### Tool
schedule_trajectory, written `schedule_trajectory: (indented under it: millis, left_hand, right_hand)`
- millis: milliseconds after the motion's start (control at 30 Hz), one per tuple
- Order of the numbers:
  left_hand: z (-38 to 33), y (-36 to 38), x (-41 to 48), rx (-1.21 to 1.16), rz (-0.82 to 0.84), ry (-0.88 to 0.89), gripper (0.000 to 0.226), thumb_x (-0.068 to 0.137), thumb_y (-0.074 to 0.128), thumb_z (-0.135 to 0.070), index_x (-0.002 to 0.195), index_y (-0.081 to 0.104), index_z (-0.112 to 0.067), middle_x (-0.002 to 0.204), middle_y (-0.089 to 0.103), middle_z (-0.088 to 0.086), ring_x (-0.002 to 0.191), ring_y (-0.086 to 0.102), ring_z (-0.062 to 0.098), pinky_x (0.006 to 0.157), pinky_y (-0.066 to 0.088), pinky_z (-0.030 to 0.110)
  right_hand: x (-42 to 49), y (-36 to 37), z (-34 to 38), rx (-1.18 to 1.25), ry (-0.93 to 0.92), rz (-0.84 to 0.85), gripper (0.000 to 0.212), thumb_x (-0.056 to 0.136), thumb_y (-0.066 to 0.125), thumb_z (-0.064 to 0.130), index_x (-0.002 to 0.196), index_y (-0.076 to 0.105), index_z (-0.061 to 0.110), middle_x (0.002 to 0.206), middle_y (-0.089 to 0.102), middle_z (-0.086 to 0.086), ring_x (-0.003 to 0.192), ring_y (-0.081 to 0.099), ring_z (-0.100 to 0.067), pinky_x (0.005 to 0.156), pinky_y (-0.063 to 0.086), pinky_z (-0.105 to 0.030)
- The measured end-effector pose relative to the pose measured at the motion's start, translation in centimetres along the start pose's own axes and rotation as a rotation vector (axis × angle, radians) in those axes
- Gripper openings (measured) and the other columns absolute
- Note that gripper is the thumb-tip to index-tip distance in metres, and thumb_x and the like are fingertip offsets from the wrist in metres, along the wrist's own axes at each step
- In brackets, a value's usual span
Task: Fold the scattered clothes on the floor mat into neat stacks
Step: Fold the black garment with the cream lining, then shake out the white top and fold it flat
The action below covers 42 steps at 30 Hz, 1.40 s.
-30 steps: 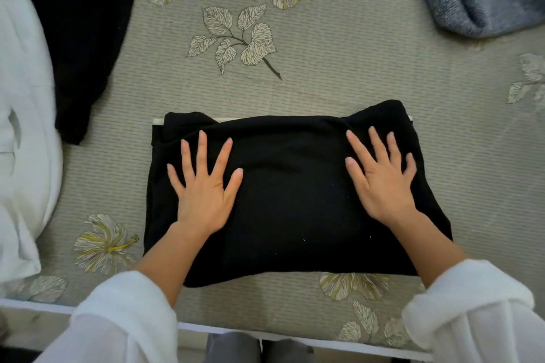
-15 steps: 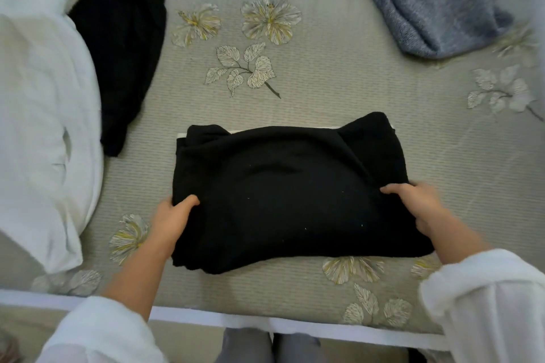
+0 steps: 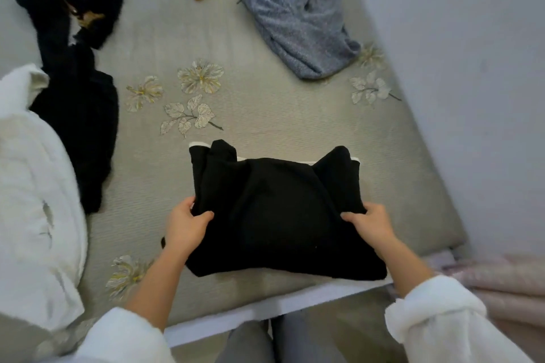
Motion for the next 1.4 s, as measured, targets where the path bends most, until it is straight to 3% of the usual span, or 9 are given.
schedule_trajectory:
  millis: [100, 333, 433, 600, 900, 1000, 1067, 1233, 1400]
  left_hand:
    - [-3.2, 2.1, -0.1, 0.095, 0.082, 0.077, 0.033, 0.084, 0.065, -0.013, 0.117, 0.061, -0.015, 0.098, 0.065, 0.001, 0.084, 0.062, 0.019, 0.069, 0.047, 0.031]
    - [-13.4, 11.5, -0.4, 0.244, 0.24, 0.365, 0.028, 0.089, 0.058, -0.013, 0.117, 0.06, -0.017, 0.103, 0.066, 0.004, 0.082, 0.06, 0.013, 0.069, 0.049, 0.031]
    - [-18.5, 16.1, -0.2, 0.444, 0.128, 0.421, 0.025, 0.091, 0.053, -0.02, 0.115, 0.058, -0.025, 0.106, 0.064, 0.004, 0.111, 0.052, 0.029, 0.102, 0.03, 0.053]
    - [-27.5, 23.8, -0.6, 0.554, 0.064, 0.564, 0.021, 0.094, 0.047, -0.018, 0.106, 0.055, -0.033, 0.093, 0.05, -0.001, 0.126, 0.032, 0.028, 0.108, 0.008, 0.057]
    - [-37.0, 33.4, 2.0, 0.581, -0.029, 0.807, 0.036, 0.092, 0.049, -0.024, 0.127, 0.05, -0.027, 0.121, 0.057, 0.01, 0.131, 0.028, 0.027, 0.11, 0.01, 0.056]
    - [-33.5, 36.1, 3.2, 0.748, 0.057, 0.797, 0.055, 0.091, 0.049, -0.029, 0.144, 0.034, -0.021, 0.146, 0.04, 0.011, 0.137, 0.023, 0.033, 0.111, 0.019, 0.054]
    - [-29.4, 38.1, 3.1, 0.852, 0.228, 0.76, 0.063, 0.093, 0.049, -0.039, 0.149, 0.022, -0.027, 0.158, 0.02, 0.005, 0.144, 0.011, 0.03, 0.114, 0.016, 0.053]
    - [-19.8, 42.0, 0.8, 1.049, 0.617, 0.762, 0.089, 0.084, 0.045, -0.069, 0.149, -0.009, -0.04, 0.158, -0.021, 0.003, 0.144, -0.021, 0.03, 0.115, 0.004, 0.054]
    - [-15.4, 42.8, 0.1, 1.247, 0.539, 0.843, 0.106, 0.083, 0.046, -0.069, 0.135, -0.038, -0.031, 0.152, -0.034, 0.014, 0.139, -0.03, 0.035, 0.115, -0.001, 0.053]
  right_hand:
    - [-1.9, -3.4, -2.2, 0.065, 0.072, -0.058, 0.01, 0.08, 0.072, 0.014, 0.076, 0.065, 0.021, 0.079, 0.069, -0.006, 0.08, 0.065, -0.026, 0.081, 0.053, -0.041]
    - [-3.9, -10.9, -6.9, 0.328, 0.159, -0.233, 0.007, 0.086, 0.066, 0.016, 0.085, 0.065, 0.009, 0.087, 0.068, -0.014, 0.081, 0.065, -0.027, 0.082, 0.053, -0.042]
    - [-3.0, -13.4, -8.7, 0.455, 0.182, -0.323, 0.008, 0.092, 0.06, 0.02, 0.088, 0.065, 0.015, 0.089, 0.067, -0.011, 0.085, 0.064, -0.027, 0.085, 0.052, -0.044]
    - [-0.2, -15.5, -10.8, 0.631, 0.27, -0.415, 0.009, 0.092, 0.058, 0.022, 0.086, 0.062, 0.017, 0.096, 0.067, -0.012, 0.09, 0.063, -0.03, 0.09, 0.051, -0.048]
    - [6.0, -14.9, -13.2, 1.025, 0.484, -0.39, 0.026, 0.094, 0.056, 0.013, 0.119, 0.059, 0.01, 0.115, 0.064, -0.011, 0.103, 0.061, -0.029, 0.094, 0.05, -0.038]
    - [7.3, -14.6, -14.6, 0.736, 0.565, -0.412, 0.031, 0.091, 0.046, 0.0, 0.122, 0.05, 0.005, 0.128, 0.055, -0.019, 0.107, 0.055, -0.028, 0.084, 0.045, -0.031]
    - [8.1, -14.9, -15.2, 0.359, 0.555, -0.472, 0.048, 0.089, 0.049, 0.004, 0.136, 0.039, 0.005, 0.139, 0.045, -0.018, 0.122, 0.047, -0.031, 0.094, 0.041, -0.034]
    - [11.8, -13.7, -13.7, -0.053, 0.175, -0.354, 0.07, 0.092, 0.05, 0.03, 0.152, 0.014, 0.025, 0.16, 0.007, -0.001, 0.146, 0.006, -0.023, 0.115, 0.016, -0.045]
    - [14.7, -11.7, -17.2, -0.299, 0.199, 0.001, 0.075, 0.093, 0.04, 0.056, 0.146, -0.013, 0.047, 0.161, -0.008, -0.003, 0.145, -0.006, -0.039, 0.113, 0.013, -0.056]
Point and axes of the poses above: each hand's wrist, its own x-axis towards the middle knuckle, its own y-axis out of the palm, z = x × y, the point moved 4 cm from there along x, towards the middle knuckle
